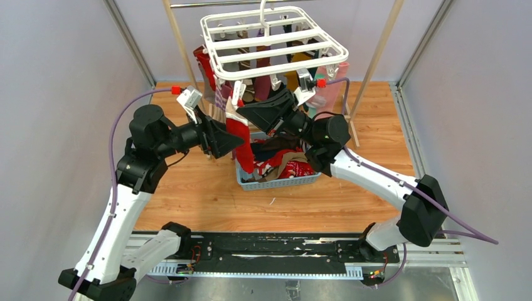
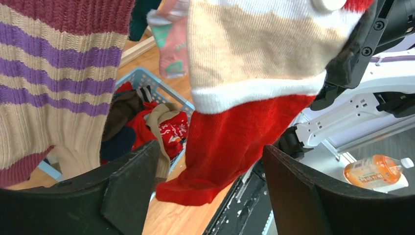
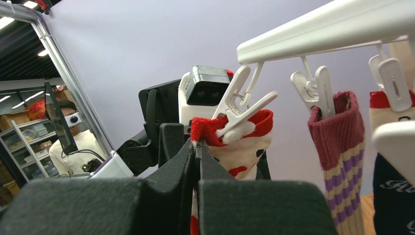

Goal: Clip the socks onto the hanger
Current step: Clamp the sock onto the hanger, then open the clamp at the hanger.

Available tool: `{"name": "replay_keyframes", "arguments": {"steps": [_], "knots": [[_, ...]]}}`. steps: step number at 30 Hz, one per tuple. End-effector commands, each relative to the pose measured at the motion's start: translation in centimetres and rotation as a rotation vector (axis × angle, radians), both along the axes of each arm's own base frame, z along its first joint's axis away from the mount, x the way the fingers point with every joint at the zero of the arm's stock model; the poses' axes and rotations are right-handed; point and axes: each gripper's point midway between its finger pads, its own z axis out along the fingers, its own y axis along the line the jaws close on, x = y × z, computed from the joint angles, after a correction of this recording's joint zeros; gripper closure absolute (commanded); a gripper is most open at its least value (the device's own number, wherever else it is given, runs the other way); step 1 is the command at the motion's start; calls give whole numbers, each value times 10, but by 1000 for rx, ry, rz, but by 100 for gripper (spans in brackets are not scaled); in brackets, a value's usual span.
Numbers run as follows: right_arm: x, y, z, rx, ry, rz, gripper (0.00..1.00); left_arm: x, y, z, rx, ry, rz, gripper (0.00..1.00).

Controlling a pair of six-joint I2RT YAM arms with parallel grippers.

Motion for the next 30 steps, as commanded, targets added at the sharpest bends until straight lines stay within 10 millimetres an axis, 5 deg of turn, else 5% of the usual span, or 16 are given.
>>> {"name": "replay_keyframes", "arguments": {"steps": [1,3,6,10,15,22,30], "knots": [[-16,10,4,-4,-38,53,100,-4,-7,2,-16,-24,-64,22],[-17,12,4,-7,-38,59,100,-8,-11,5,-31,-32,-98,35],[-17,13,2,-15,-35,61,98,-9,-12,6,-33,-32,-117,71],[-14,12,-8,-50,-27,28,78,1,-1,8,-6,-56,-9,100],[-3,-5,-33,-158,-2,-102,50,3,11,18,13,-119,73,100],[32,-51,-67,-331,18,-434,46,3,16,18,37,-114,98,100],[52,-55,-40,-381,-96,-610,47,2,14,22,23,-98,88,100]]}}
